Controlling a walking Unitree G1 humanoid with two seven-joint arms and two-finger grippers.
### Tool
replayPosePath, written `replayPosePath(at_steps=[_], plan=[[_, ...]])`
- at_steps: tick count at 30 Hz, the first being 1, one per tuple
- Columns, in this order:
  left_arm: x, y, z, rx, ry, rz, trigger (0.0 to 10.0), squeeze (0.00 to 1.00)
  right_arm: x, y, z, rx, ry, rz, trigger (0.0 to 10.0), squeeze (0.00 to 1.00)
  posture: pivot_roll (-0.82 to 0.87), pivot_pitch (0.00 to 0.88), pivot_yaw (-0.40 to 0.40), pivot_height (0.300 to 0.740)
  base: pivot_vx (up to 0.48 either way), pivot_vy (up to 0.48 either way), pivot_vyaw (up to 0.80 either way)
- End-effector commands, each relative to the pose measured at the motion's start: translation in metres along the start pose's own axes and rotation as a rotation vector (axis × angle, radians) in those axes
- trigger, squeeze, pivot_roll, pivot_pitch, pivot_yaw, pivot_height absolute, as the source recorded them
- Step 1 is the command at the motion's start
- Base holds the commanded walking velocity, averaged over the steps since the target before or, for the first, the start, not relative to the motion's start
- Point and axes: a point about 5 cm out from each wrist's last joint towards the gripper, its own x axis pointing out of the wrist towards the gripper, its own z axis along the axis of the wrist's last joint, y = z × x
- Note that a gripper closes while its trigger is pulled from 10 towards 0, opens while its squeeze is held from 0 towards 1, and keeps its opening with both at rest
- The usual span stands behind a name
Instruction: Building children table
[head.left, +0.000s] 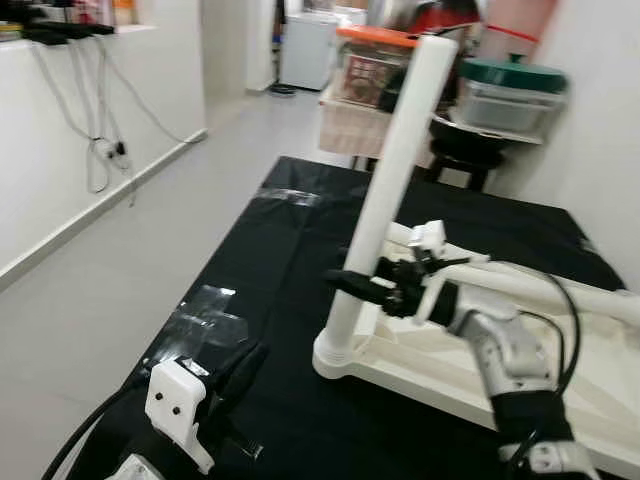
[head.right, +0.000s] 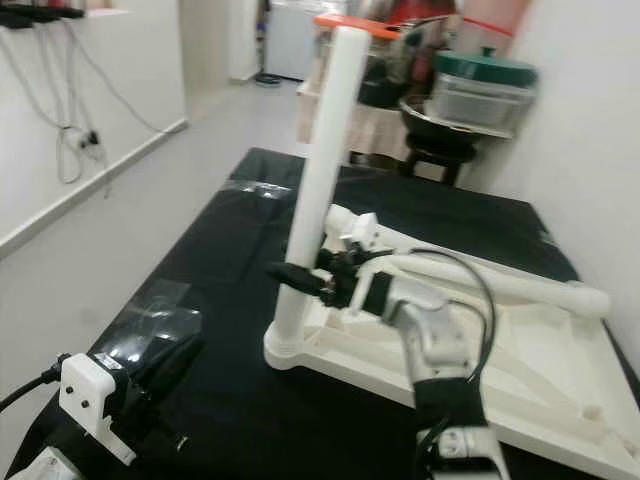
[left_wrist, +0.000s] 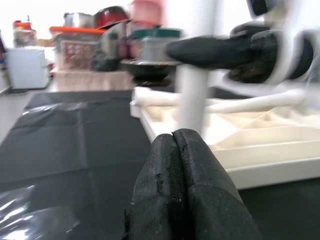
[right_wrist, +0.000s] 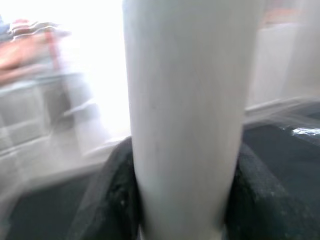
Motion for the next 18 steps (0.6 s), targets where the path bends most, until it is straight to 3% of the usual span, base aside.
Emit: replayPosePath(at_steps=[1,2,3,6,8,9,10,11,14,15,18], plan=[[0.001,0.0,0.002,-0.01,-0.002,-0.008,10.0,0.0,0.0,0.01,-0.035,0.077,0.133,-0.153,0.0,0.0,0.0,0.035,-0.101,0.74,0.0,0.0,0.0],[0.001,0.001,0.002,-0.011,-0.001,-0.008,10.0,0.0,0.01,0.046,-0.045,0.027,0.176,-0.073,0.0,0.0,-0.01,0.033,-0.096,0.74,0.0,0.0,0.0],[0.001,0.001,0.002,-0.011,0.0,-0.007,10.0,0.0,0.016,0.071,-0.05,-0.013,0.199,0.016,0.0,0.0,-0.01,0.025,-0.092,0.74,0.0,0.0,0.0],[0.002,0.001,0.001,-0.012,0.001,-0.011,10.0,0.0,0.017,0.07,-0.053,0.024,0.22,0.022,0.0,0.0,0.0,0.024,-0.105,0.74,0.0,0.0,0.0],[0.002,0.0,0.001,-0.011,0.002,-0.013,10.0,0.0,0.013,0.053,-0.053,0.116,0.216,-0.076,0.0,0.0,0.0,0.029,-0.111,0.74,0.0,0.0,0.0],[0.002,0.0,0.001,-0.011,0.002,-0.009,10.0,0.0,0.011,0.05,-0.052,0.122,0.213,-0.106,10.0,0.0,0.0,0.027,-0.112,0.74,0.0,0.0,0.0],[0.003,0.0,0.001,-0.009,-0.001,-0.002,10.0,0.0,0.01,0.052,-0.048,0.137,0.192,-0.091,10.0,0.0,0.0,0.025,-0.113,0.74,0.0,0.0,0.0],[0.003,0.0,0.001,-0.009,-0.002,0.003,10.0,0.0,0.01,0.057,-0.045,0.148,0.179,-0.091,10.0,0.94,0.0,0.025,-0.113,0.74,0.0,0.0,0.0],[0.003,0.0,0.001,-0.009,-0.003,0.003,10.0,0.0,0.01,0.058,-0.04,0.162,0.163,-0.07,10.0,0.94,0.0,0.023,-0.114,0.74,0.0,0.0,0.0],[0.004,0.0,0.0,-0.009,-0.004,0.002,10.0,0.0,0.01,0.055,-0.032,0.144,0.142,-0.051,10.0,1.0,0.0,0.018,-0.114,0.74,0.0,0.0,0.0],[0.005,-0.001,0.0,-0.01,-0.004,-0.006,10.0,0.0,0.011,0.032,-0.011,0.035,0.125,0.032,10.0,1.0,0.0,0.013,-0.119,0.74,0.0,0.0,0.0]])
